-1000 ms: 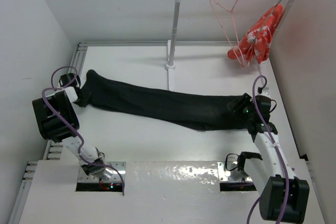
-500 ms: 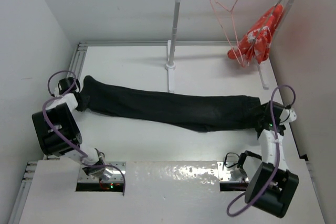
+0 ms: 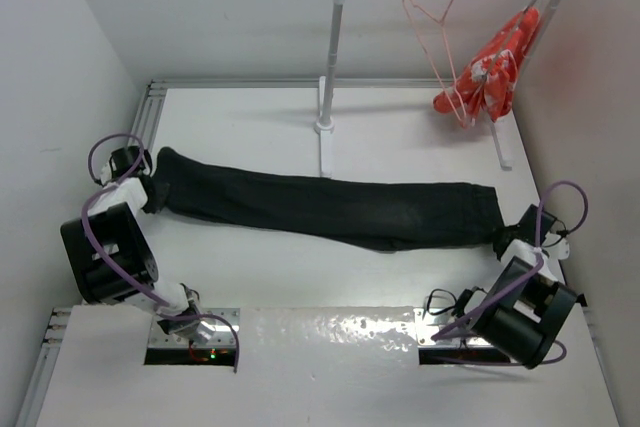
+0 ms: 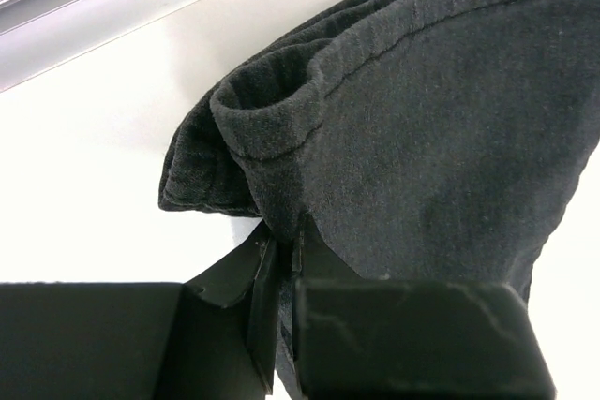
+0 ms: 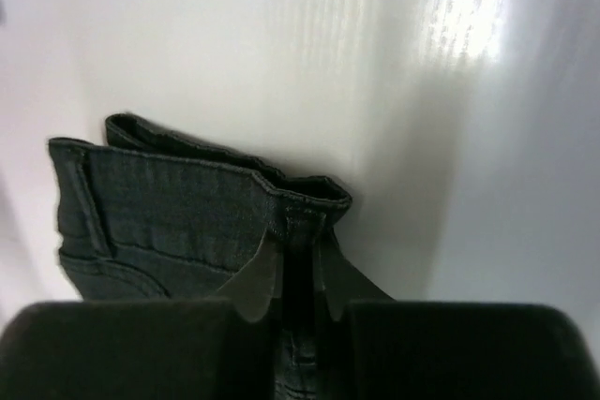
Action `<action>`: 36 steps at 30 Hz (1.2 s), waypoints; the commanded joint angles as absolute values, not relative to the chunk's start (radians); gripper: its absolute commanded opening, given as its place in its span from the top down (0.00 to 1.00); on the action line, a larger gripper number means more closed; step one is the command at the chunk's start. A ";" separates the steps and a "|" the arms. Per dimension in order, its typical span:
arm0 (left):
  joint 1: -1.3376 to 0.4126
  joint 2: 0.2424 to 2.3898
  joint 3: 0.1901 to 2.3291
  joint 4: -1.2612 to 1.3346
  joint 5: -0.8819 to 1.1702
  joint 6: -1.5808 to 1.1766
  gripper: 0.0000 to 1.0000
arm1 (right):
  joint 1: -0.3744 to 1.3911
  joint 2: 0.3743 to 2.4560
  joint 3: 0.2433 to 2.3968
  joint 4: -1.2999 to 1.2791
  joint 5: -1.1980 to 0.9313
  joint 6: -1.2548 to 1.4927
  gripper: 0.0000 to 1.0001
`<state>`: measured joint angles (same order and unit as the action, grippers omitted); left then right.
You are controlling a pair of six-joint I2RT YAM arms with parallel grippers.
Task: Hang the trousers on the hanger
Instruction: Fold the trousers at the center of the board.
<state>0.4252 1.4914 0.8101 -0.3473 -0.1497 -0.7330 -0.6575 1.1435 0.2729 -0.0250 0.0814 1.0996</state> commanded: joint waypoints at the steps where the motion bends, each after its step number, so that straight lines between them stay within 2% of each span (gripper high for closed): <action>1: 0.436 1.424 0.841 -0.391 -0.248 -0.753 1.00 | -0.667 1.161 0.271 0.023 0.083 1.198 1.00; 4: 0.436 1.338 0.799 -0.399 -0.331 -0.788 1.00 | -0.667 0.989 0.279 -0.020 0.159 1.233 1.00; 8: 0.440 1.365 0.795 -0.429 -0.353 -0.799 1.00 | -0.667 0.899 0.325 -0.110 0.268 1.191 1.00; 9: 0.448 1.368 0.776 -0.423 -0.333 -0.807 0.89 | -0.667 0.911 0.337 -0.117 0.275 1.177 1.00; 11: 0.459 1.362 0.756 -0.416 -0.267 -0.821 0.68 | -0.669 0.954 0.344 -0.129 0.259 1.177 0.73; 12: 0.462 1.342 0.753 -0.410 -0.243 -0.818 0.47 | -0.667 1.006 0.344 -0.117 0.226 1.163 0.35; 13: 0.463 1.329 0.764 -0.413 -0.238 -0.815 0.40 | -0.667 1.031 0.345 -0.118 0.207 1.158 0.20; 14: 0.463 1.312 0.772 -0.414 -0.236 -0.812 0.34 | -0.667 1.064 0.338 -0.121 0.201 1.152 0.09; 15: 0.463 1.274 0.788 -0.413 -0.221 -0.807 0.34 | -0.669 1.068 0.322 -0.108 0.201 1.152 0.01; 18: 0.422 1.224 0.804 -0.393 -0.164 -0.813 0.35 | -0.670 1.045 0.261 -0.065 0.207 1.149 0.01; 19: 0.398 1.212 0.802 -0.367 -0.158 -0.811 0.43 | -0.670 1.040 0.249 -0.055 0.213 1.147 0.01; 21: 0.321 1.162 0.789 -0.321 -0.156 -0.793 0.67 | -0.672 1.049 0.235 -0.035 0.219 1.140 0.01; 22: 0.243 1.141 0.772 -0.281 -0.173 -0.790 0.85 | -0.670 1.061 0.235 -0.023 0.210 1.140 0.01; 23: 0.197 1.111 0.761 -0.261 -0.182 -0.782 0.97 | -0.670 1.078 0.236 0.009 0.190 1.138 0.03; 24: 0.148 1.103 0.752 -0.240 -0.192 -0.763 1.00 | -0.670 1.124 0.242 0.021 0.170 1.144 0.06; 25: 0.033 1.100 0.741 -0.223 -0.205 -0.758 1.00 | -0.672 1.146 0.250 0.029 0.135 1.149 0.22; 27: -0.087 1.117 0.720 -0.197 -0.218 -0.773 1.00 | -0.672 1.204 0.244 0.102 0.092 1.158 0.42; 28: -0.206 1.129 0.709 -0.180 -0.219 -0.781 1.00 | -0.672 1.215 0.238 0.130 0.081 1.154 0.57; 29: -0.265 1.158 0.701 -0.169 -0.235 -0.801 1.00 | -0.672 1.213 0.233 0.161 0.066 1.149 0.83; 30: -0.317 1.176 0.692 -0.141 -0.247 -0.808 1.00 | -0.672 1.177 0.229 0.179 0.039 1.146 0.91; 31: -0.421 1.198 0.690 -0.127 -0.262 -0.813 1.00 | -0.672 1.143 0.198 0.216 -0.012 1.137 0.95; 33: -0.513 1.258 0.695 -0.104 -0.307 -0.811 1.00 | -0.669 1.063 0.175 0.323 -0.095 1.152 0.99; 36: -0.700 1.342 0.689 -0.057 -0.350 -0.804 1.00 | -0.646 0.860 0.273 0.210 -0.159 1.108 1.00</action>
